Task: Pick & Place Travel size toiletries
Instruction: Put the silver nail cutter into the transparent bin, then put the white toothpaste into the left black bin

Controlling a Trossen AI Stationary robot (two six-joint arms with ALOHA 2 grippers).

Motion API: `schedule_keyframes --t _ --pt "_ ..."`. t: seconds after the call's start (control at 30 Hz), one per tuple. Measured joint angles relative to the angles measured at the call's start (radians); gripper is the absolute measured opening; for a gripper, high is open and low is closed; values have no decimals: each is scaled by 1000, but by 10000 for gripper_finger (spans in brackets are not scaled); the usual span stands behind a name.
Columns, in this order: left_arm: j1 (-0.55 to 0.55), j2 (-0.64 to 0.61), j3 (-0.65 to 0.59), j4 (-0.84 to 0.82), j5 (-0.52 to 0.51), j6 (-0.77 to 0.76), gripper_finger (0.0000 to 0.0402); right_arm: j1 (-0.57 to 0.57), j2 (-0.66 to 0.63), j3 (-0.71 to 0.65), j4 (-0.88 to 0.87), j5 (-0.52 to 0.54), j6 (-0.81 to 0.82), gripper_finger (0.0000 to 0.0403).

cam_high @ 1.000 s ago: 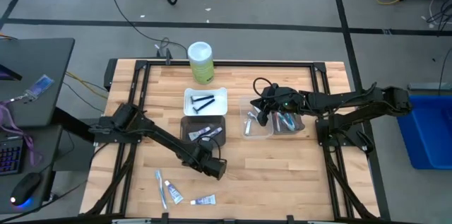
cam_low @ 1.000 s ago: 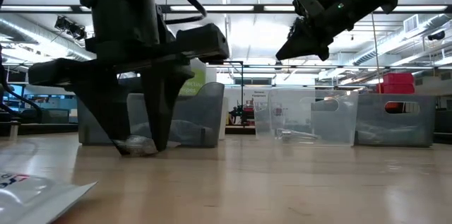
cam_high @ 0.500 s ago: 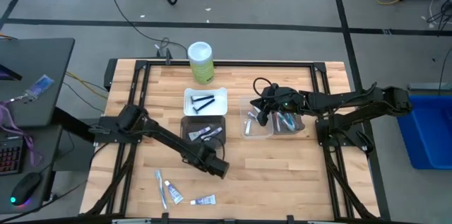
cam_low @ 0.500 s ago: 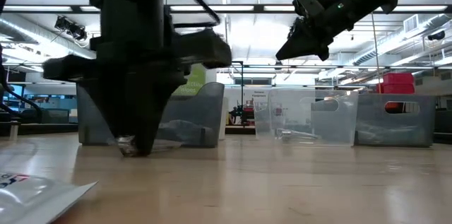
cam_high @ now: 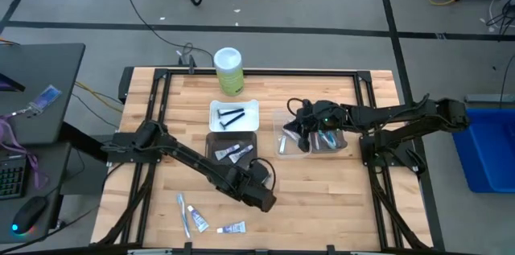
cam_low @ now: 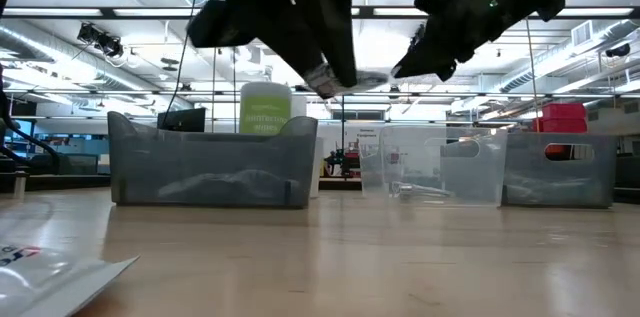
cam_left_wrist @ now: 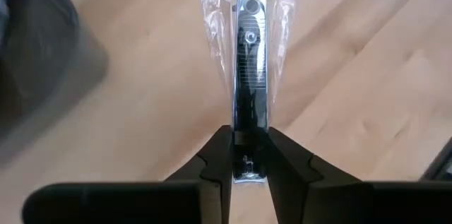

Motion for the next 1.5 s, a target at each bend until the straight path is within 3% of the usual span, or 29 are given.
schedule_keyframes --t 0.1,0.27,0.47,0.63,0.73,0.83,0.93,1.37,1.43,1.5 --pt "18 -1 0 -7 -28 50 66 11 -18 0 -6 -82 -12 12" --pt "61 5 -1 -5 -60 132 75 14 -96 0 -78 -62 -76 12" --pt "147 6 -1 27 -129 290 71 14 -270 0 -284 183 -166 13" --pt "263 6 -2 226 -140 563 78 14 -368 0 -356 349 -139 12" --pt "334 4 -38 422 -71 727 81 14 -388 0 -357 358 -140 13" --pt "395 4 -64 500 56 820 81 14 -390 0 -363 358 -140 13" --pt "435 4 -64 467 106 847 86 14 -390 0 -366 358 -140 12" --pt "445 4 -64 357 96 869 161 14 -389 0 -367 357 -106 14" --pt "439 -1 -64 347 171 846 166 14 -389 0 -367 357 -101 14" --pt "433 -4 -55 307 309 833 166 14 -389 0 -367 356 -90 14"
